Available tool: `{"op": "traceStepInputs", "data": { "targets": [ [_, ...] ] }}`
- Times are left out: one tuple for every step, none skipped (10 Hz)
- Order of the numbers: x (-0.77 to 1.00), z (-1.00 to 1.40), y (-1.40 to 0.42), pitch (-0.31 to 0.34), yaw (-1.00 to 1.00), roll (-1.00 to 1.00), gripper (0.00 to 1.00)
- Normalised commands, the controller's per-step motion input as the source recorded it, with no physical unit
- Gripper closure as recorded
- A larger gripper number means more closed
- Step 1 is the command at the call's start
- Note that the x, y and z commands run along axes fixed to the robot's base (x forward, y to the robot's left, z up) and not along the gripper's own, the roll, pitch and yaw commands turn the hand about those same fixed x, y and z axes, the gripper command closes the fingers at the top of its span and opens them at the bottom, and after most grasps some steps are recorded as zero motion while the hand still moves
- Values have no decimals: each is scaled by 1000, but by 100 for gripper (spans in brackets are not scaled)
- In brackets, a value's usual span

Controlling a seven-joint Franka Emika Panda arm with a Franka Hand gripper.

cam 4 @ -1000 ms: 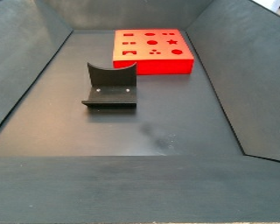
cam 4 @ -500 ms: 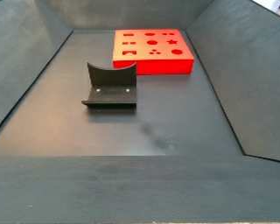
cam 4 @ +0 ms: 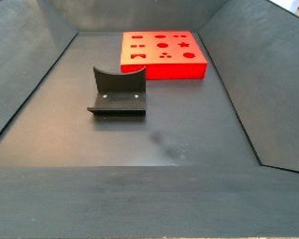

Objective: Pick up the oval object. Move up. Move to above the board. Insert the oval object.
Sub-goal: Insert the oval object.

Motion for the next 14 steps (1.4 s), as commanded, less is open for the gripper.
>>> {"op": "traceStepInputs", "data": {
  "targets": [
    [523,-729,-240,-80,-469,0,100],
    [0,-603,-186,-101,-937,0,100],
    [-6,-609,-157,-111,-974,0,100],
    [0,-611,-117,-99,-1000,0,100],
    [0,-609,-114,-93,-997,0,100],
    [0,-583,-97,-76,-997,0,100],
    [0,-560,-106,-54,-983,0,100],
    [0,-537,-106,-53,-977,0,100],
    [0,-371,-100,-44,-903,-60,100],
    [277,0,-26,0,-183,0,100],
    [343,20,0,99,-180,0,100],
    [200,0,114,0,-880,0,100],
    [120,-43,97,0,-877,6,100],
    [174,0,0,47,-649,50,100]
  ]
}}
